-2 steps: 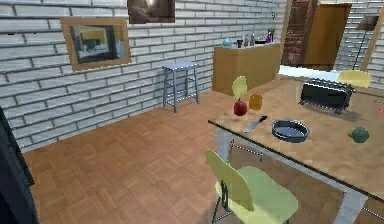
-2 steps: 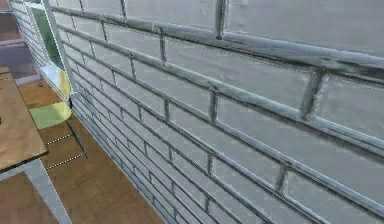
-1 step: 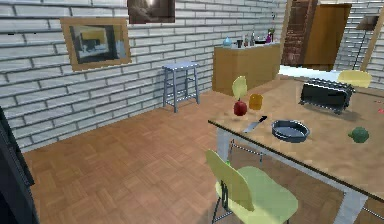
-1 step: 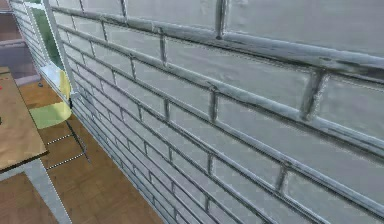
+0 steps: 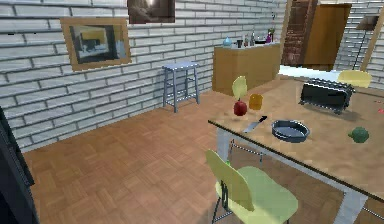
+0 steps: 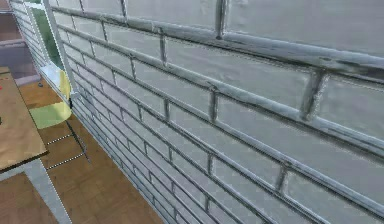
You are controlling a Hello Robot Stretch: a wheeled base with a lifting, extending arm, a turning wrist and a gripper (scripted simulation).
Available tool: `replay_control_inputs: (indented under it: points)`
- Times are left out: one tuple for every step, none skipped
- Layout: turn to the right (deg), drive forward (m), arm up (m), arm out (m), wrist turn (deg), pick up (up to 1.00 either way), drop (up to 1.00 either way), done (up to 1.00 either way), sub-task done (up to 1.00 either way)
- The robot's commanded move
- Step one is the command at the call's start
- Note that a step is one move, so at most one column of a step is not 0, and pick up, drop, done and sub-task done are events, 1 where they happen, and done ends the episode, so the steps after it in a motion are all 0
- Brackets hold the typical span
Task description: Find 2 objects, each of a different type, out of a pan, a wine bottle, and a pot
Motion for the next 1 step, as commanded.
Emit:
replay_control_inputs:
  points:
    - [45.0,0.00,0.00,0.00,0.0,0.00,0.00,0.00,0.00]
